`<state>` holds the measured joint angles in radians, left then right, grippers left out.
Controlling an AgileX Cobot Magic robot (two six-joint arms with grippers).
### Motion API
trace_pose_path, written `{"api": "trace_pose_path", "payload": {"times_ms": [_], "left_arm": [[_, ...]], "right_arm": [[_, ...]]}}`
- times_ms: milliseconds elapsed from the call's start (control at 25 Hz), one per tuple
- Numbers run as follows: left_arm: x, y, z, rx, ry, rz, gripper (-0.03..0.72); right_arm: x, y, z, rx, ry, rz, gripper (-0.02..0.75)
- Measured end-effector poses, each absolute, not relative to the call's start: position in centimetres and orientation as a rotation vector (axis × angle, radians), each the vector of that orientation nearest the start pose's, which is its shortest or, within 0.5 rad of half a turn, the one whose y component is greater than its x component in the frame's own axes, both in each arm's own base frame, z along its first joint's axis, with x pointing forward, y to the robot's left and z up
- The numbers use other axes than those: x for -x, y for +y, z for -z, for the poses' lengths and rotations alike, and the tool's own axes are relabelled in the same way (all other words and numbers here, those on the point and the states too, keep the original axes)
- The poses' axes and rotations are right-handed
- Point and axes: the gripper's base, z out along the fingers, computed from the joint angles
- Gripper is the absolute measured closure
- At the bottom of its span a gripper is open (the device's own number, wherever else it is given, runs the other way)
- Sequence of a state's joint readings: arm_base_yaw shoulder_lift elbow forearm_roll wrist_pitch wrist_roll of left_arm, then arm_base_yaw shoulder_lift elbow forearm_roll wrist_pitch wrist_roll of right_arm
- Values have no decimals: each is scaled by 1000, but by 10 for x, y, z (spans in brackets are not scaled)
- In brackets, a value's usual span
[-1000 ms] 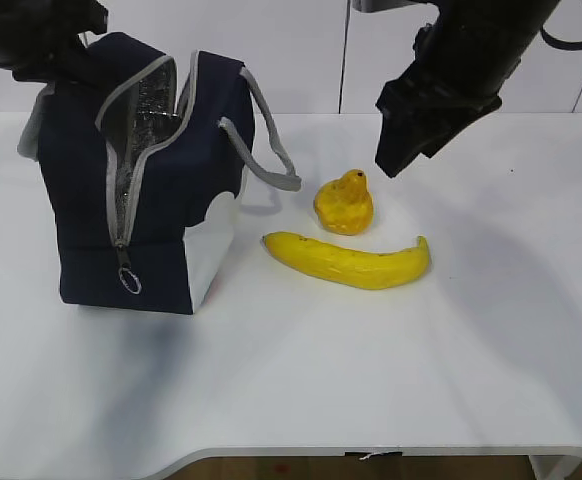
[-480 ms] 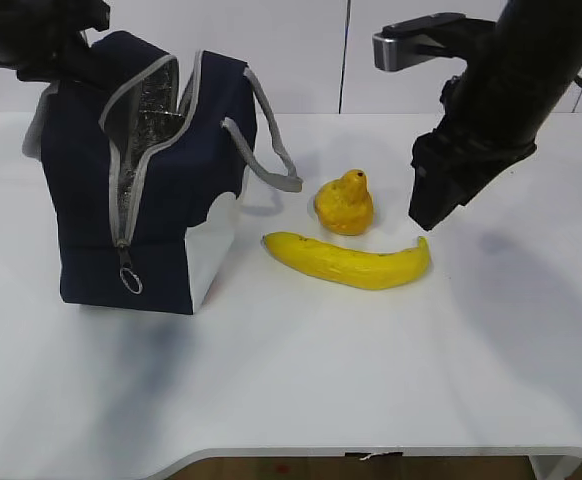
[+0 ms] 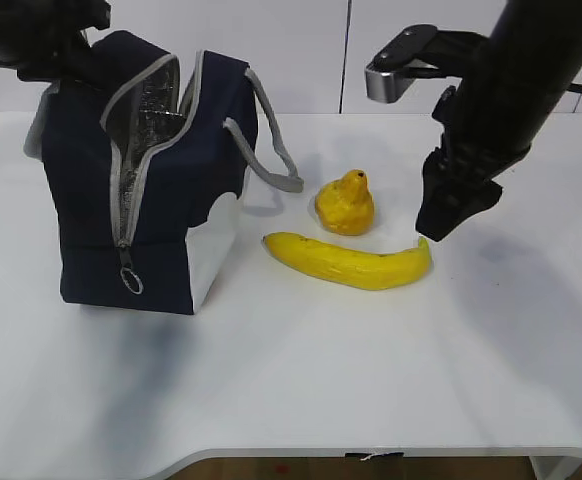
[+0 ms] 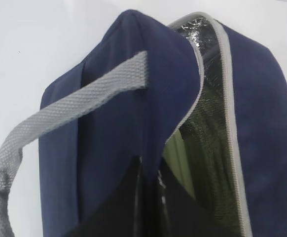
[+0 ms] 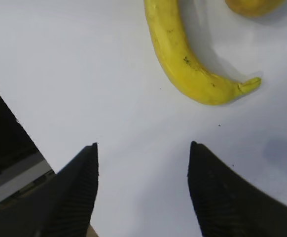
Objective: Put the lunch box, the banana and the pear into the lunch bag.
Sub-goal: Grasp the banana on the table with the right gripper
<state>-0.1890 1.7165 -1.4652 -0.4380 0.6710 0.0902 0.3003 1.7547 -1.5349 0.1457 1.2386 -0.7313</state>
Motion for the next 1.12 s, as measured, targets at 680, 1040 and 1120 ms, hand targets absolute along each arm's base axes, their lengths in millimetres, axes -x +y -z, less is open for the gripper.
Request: {"api": "trace_pose_path", "payload": {"times_ms": [680, 1040, 1120], "left_arm": [[-381, -98, -316, -38, 2380, 540, 694], [-381, -98, -316, -37, 2379, 541, 694], [-381, -98, -316, -37, 2378, 541, 694]], "right_arm": [[-379, 139, -226, 1705, 2297, -218, 244], [-392, 143, -197, 1736, 2255, -197, 200], [-395, 143, -192, 1734, 2251, -189, 195]]}}
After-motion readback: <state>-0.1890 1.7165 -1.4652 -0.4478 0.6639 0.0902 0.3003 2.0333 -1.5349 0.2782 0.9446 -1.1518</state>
